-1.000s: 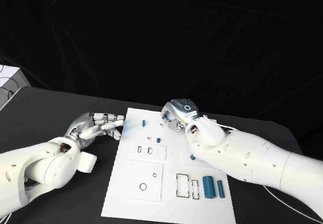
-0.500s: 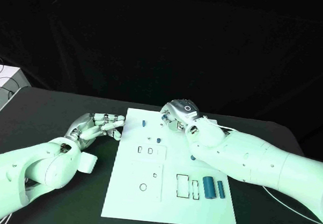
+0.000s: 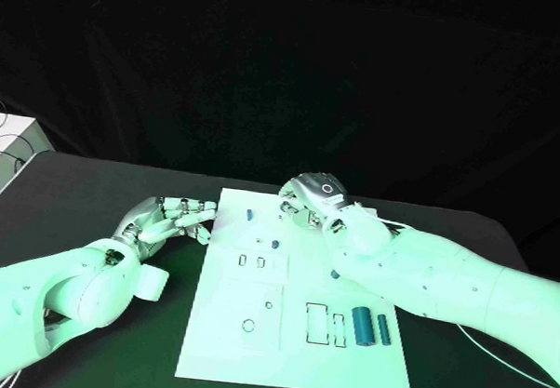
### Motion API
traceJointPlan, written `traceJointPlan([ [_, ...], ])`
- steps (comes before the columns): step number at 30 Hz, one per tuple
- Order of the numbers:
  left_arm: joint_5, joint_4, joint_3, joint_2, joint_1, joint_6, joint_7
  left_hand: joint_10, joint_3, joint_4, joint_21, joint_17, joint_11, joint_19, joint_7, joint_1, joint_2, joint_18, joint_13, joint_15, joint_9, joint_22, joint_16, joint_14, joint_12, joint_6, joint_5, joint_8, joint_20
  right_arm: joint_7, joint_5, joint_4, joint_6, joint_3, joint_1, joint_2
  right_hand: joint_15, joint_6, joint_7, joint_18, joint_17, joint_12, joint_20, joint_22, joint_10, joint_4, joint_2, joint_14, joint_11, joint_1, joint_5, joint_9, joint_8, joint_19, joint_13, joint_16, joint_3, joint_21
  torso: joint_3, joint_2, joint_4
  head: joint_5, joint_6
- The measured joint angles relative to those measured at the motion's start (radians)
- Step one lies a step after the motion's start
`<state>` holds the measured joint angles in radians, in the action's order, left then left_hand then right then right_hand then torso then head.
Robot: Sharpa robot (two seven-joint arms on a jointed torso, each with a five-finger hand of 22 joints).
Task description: Assemble the parts on the task board
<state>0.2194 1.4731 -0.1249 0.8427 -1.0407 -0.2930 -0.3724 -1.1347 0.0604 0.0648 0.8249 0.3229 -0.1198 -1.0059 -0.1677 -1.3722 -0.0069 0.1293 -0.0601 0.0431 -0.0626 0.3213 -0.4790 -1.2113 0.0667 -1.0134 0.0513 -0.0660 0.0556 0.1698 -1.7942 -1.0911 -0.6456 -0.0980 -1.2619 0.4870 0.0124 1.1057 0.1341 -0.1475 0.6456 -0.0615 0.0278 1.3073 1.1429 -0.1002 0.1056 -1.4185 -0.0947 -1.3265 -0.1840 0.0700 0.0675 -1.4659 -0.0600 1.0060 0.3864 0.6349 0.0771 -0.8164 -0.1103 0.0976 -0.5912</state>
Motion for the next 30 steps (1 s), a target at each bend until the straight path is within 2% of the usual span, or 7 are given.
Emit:
traceJointPlan([
  [7, 0.0, -0.003, 0.0, 0.0, 0.0, 0.001, 0.0, 0.0, 0.0, 0.0, -0.002, -0.007, 0.0, 0.03, 0.0, 0.0, 0.0, 0.0, 0.0, 0.012, 0.0, -0.004, 0.015, 0.013, 0.0, 0.0, 0.0, 0.0, 0.004, -0.009, 0.025, -0.065, -0.01, 0.003, 0.0, 0.051, 0.001, 0.0, 0.0, -0.001, -0.004, 0.0, 0.0, 0.001, 0.042, 0.029, 0.021, 0.0, 0.012, 0.021, -0.029, 0.0, 0.0, 0.0, -0.001, 0.0, -0.031, -0.005, -0.0012, 0.0, 0.0007, -0.004, 0.004],
  [10, 0.0, -0.004, 0.0, 0.001, 0.0, 0.003, -0.002, -0.011, 0.0, 0.0, -0.016, -0.01, 0.004, 0.05, 0.0, 0.0, 0.0, 0.0, 0.0, 0.012, 0.0, -0.01, 0.022, 0.027, 0.0, 0.0, 0.0, 0.0, 0.01, -0.02, 0.057, -0.105, -0.012, 0.011, -0.002, 0.09, 0.012, 0.001, 0.0, -0.006, -0.003, 0.0, 0.0, 0.001, 0.103, 0.029, 0.026, -0.011, 0.027, 0.016, -0.043, 0.0, 0.0, 0.0, -0.005, 0.01, -0.06, 0.042, -0.003, 0.0, 0.0027, -0.005, 0.005],
  [15, 0.0, -0.005, 0.0, 0.002, 0.001, 0.006, -0.005, -0.011, 0.0, 0.0, -0.016, -0.01, 0.003, 0.05, 0.0, 0.0, 0.0, 0.0, 0.0, 0.012, 0.0, -0.01, 0.022, 0.027, 0.0, 0.0, 0.0, 0.0, 0.01, -0.041, 0.141, -0.164, -0.009, 0.023, -0.008, 0.16, 0.045, -0.001, 0.001, -0.006, 0.006, -0.068, 0.008, 0.001, 0.131, 0.024, 0.03, -0.009, 0.027, 0.009, -0.08, -0.001, 0.0, 0.007, -0.07, 0.018, -0.143, 0.081, -0.007, 0.003, 0.0081, -0.005, 0.01],
  [16, 0.0, -0.005, 0.0, 0.002, 0.001, 0.006, -0.006, -0.011, 0.0, 0.0, -0.016, -0.011, 0.003, 0.05, 0.0, 0.0, 0.0, 0.0, 0.0, 0.012, 0.0, -0.01, 0.022, 0.027, 0.0, 0.0, 0.0, 0.0, 0.01, -0.046, 0.164, -0.177, -0.006, 0.024, -0.011, 0.177, 0.051, -0.002, 0.0, -0.005, 0.009, -0.111, 0.008, 0.001, 0.132, 0.021, 0.025, -0.01, 0.027, 0.004, -0.09, -0.001, 0.0, 0.007, -0.124, 0.024, -0.177, 0.096, -0.0079, 0.003, 0.0093, -0.006, 0.012],
  [18, 0.0, -0.005, 0.0, 0.003, 0.003, 0.007, -0.008, -0.011, 0.0, 0.0, -0.016, -0.012, 0.003, 0.05, 0.0, 0.0, 0.0, 0.0, 0.0, 0.012, 0.0, -0.011, 0.022, 0.027, 0.0, 0.0, 0.0, 0.0, 0.01, -0.054, 0.195, -0.192, 0.003, 0.027, -0.016, 0.2, 0.062, -0.007, -0.008, 0.034, 0.021, -0.32, 0.045, 0.001, 0.122, 0.018, 0.002, -0.01, 0.044, -0.013, -0.122, 0.001, 0.002, 0.01, -0.397, 0.033, -0.276, 0.127, -0.0098, 0.005, 0.012, -0.005, 0.013],
  [22, 0.0, -0.001, 0.0, 0.006, 0.005, 0.009, -0.01, -0.011, 0.0, 0.0, -0.016, -0.013, 0.003, 0.05, 0.0, 0.0, 0.0, 0.0, 0.0, 0.012, 0.0, -0.012, 0.022, 0.027, 0.0, 0.0, 0.0, 0.0, 0.01, -0.066, 0.247, -0.21, 0.028, 0.029, -0.02, 0.241, 0.067, -0.016, -0.006, 0.04, 0.066, -0.589, 0.055, 0.001, 0.062, 0.019, -0.017, -0.004, 0.087, -0.001, -0.135, 0.004, 0.002, 0.007, -0.74, 0.075, -0.334, 0.205, -0.0135, 0.007, 0.0158, -0.004, 0.015],
  [30, 0.0, 0.017, -0.003, 0.019, 0.006, 0.01, -0.014, -0.011, 0.0, 0.0, -0.016, -0.013, 0.003, 0.05, 0.0, 0.0, 0.0, 0.0, 0.0, 0.012, 0.0, -0.013, 0.022, 0.027, 0.0, 0.0, 0.0, 0.0, 0.01, -0.073, 0.312, -0.222, 0.089, 0.03, -0.022, 0.297, 0.054, -0.027, -0.006, 0.04, 0.205, -0.784, 0.052, 0.0, 0.049, 0.026, -0.023, -0.01, 0.081, 0.001, -0.135, 0.008, 0.002, 0.001, -1.031, 0.165, -0.34, 0.341, -0.0224, 0.012, 0.0183, -0.015, 0.014],
])
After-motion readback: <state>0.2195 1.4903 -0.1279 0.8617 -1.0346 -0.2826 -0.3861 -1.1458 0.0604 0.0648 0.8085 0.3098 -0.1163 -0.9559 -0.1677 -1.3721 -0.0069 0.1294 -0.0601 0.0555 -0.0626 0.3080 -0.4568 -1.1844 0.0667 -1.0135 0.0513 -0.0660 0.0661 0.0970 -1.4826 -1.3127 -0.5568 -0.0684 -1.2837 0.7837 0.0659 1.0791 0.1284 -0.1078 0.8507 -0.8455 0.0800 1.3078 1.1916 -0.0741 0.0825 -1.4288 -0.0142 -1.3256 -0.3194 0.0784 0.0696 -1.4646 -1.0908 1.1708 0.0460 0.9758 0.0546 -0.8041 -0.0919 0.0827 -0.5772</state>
